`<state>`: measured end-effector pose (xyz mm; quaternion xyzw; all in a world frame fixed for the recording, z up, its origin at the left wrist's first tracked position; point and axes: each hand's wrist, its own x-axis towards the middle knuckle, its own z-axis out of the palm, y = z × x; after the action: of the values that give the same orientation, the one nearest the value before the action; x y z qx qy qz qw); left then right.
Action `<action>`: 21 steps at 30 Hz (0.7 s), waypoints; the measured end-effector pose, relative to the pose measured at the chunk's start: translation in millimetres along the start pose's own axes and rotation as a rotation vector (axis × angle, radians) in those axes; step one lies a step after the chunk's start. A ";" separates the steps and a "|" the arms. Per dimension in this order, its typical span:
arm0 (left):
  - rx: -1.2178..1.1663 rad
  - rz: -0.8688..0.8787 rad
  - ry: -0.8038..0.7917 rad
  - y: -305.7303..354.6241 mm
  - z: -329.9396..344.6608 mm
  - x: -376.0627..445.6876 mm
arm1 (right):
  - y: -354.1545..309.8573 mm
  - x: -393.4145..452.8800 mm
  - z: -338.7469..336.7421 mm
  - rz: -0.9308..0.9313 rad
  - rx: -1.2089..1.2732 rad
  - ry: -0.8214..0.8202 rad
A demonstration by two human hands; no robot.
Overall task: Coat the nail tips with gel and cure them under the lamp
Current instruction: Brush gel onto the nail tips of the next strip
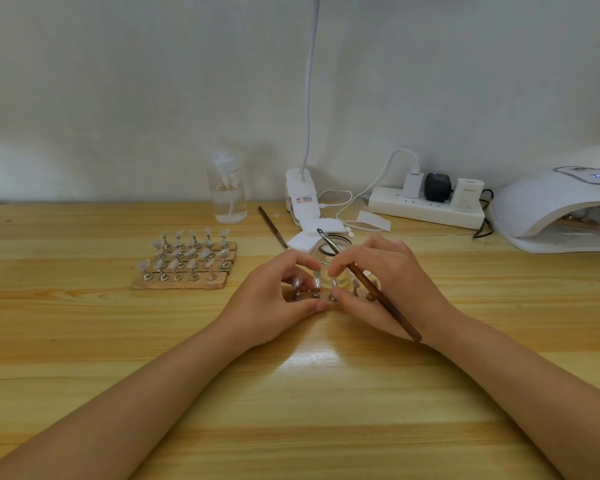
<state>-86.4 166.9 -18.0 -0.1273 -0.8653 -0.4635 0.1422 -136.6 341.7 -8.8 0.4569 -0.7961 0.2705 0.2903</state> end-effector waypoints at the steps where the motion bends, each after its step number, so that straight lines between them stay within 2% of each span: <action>1: 0.000 -0.001 0.000 0.0 0.1 0.0 | 0.1 0.0 0.4 0.001 0.012 -0.005; 21: 0.045 -0.020 0.001 1.5 0.4 -0.8 | -8.9 -2.4 -0.9 0.013 0.057 0.007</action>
<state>-85.2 168.0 -17.3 -0.1150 -0.8768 -0.4452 0.1406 -127.5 339.8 -8.5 0.4590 -0.7899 0.2966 0.2782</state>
